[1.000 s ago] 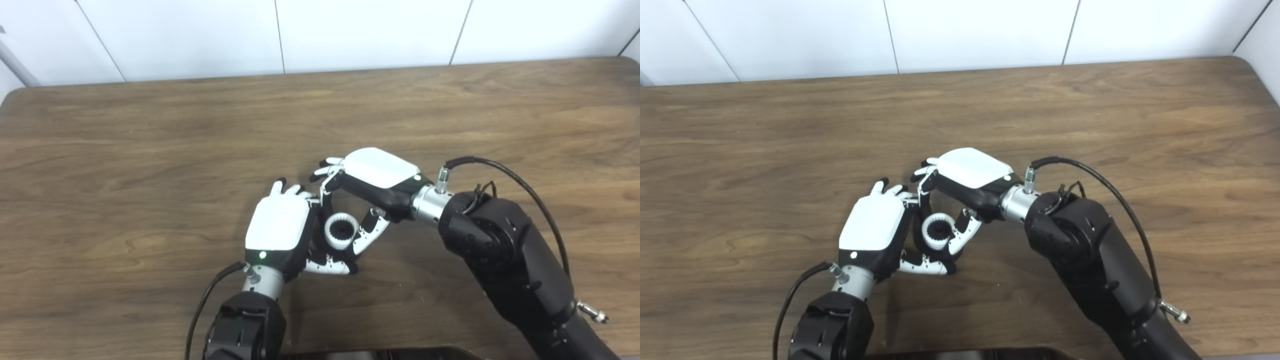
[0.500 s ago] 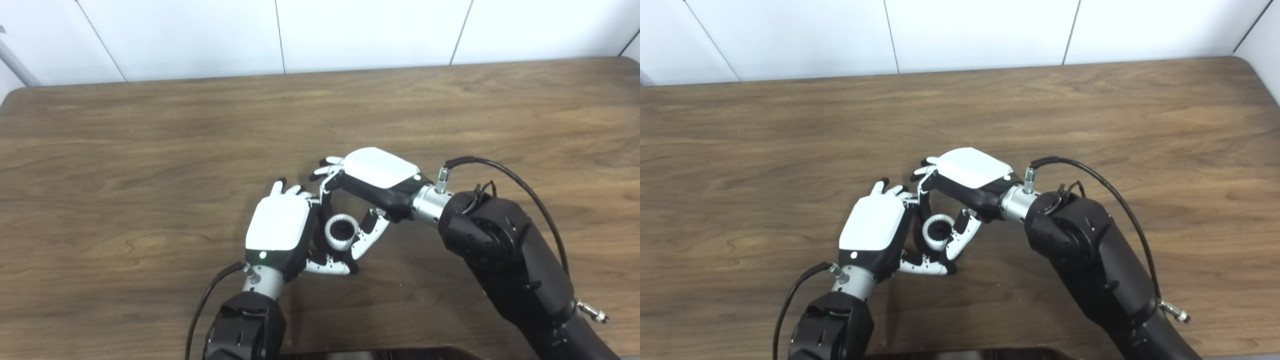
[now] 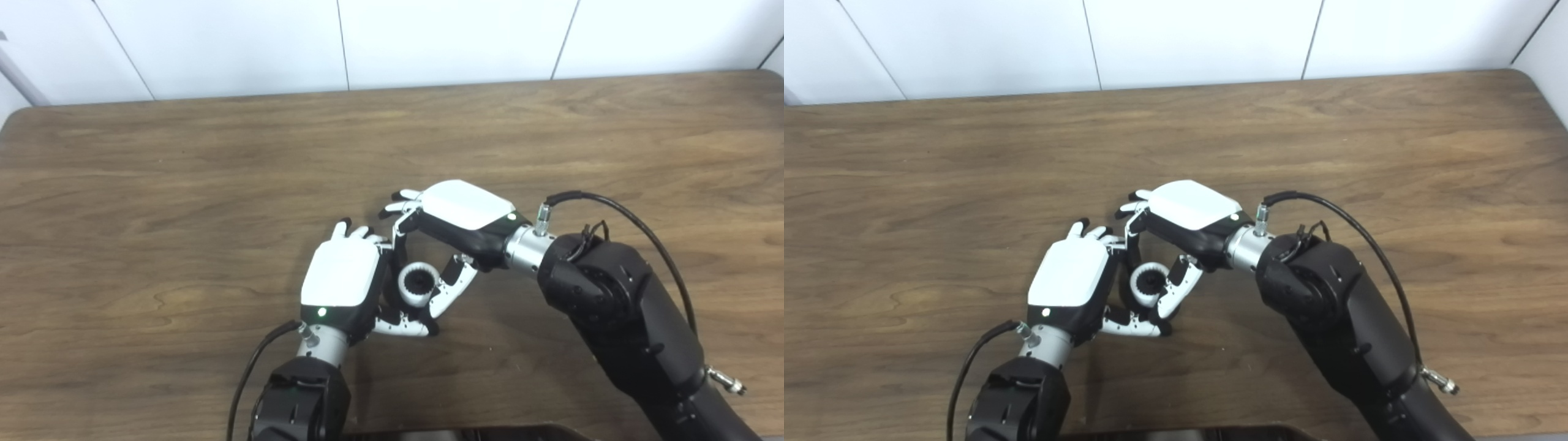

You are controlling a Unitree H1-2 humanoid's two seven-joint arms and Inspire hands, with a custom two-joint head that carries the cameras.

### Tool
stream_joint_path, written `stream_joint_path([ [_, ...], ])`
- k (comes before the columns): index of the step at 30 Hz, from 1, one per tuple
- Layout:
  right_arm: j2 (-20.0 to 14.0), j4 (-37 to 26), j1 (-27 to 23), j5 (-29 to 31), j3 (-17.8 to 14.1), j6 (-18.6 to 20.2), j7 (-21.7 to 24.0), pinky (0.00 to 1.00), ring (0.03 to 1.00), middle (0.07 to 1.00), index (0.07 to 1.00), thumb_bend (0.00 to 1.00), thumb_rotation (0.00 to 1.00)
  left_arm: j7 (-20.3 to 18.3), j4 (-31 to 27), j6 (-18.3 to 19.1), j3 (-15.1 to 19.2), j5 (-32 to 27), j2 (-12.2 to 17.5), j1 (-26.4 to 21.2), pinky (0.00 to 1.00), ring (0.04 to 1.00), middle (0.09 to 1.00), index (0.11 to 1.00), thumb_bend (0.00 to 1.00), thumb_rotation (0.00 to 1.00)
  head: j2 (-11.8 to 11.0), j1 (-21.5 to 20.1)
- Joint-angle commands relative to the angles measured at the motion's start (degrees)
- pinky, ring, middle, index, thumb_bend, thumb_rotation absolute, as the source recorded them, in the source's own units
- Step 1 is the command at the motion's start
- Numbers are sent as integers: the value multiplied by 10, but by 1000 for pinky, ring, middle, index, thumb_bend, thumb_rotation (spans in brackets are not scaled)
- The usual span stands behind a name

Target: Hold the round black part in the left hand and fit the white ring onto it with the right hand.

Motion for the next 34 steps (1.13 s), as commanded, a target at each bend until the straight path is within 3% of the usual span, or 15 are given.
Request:
stream_joint_path([
  [1, -3, -16, -24, -1, -11, 1, -3, 927, 970, 894, 649, 1000, 289, -32, 2, -7, -6, -9, -2, 8, 1000, 901, 784, 481, 525, 57, 0, 0],
  [9, -11, -24, -33, 3, -27, 3, -7, 910, 965, 891, 653, 1000, 343, -29, 3, -9, -5, -17, 1, 7, 1000, 900, 785, 482, 525, 57, -1, -2],
  [20, -12, -28, -35, 36, -57, 8, -21, 908, 958, 883, 652, 1000, 328, -25, 10, -9, -2, -21, 5, 5, 1000, 902, 784, 482, 524, 58, -5, -3],
  [34, -46, -61, -55, 51, -105, 80, 12, 928, 970, 890, 661, 1000, 295, 9, 20, -20, 4, -37, 21, 7, 1000, 888, 772, 485, 525, 58, -8, -7],
])
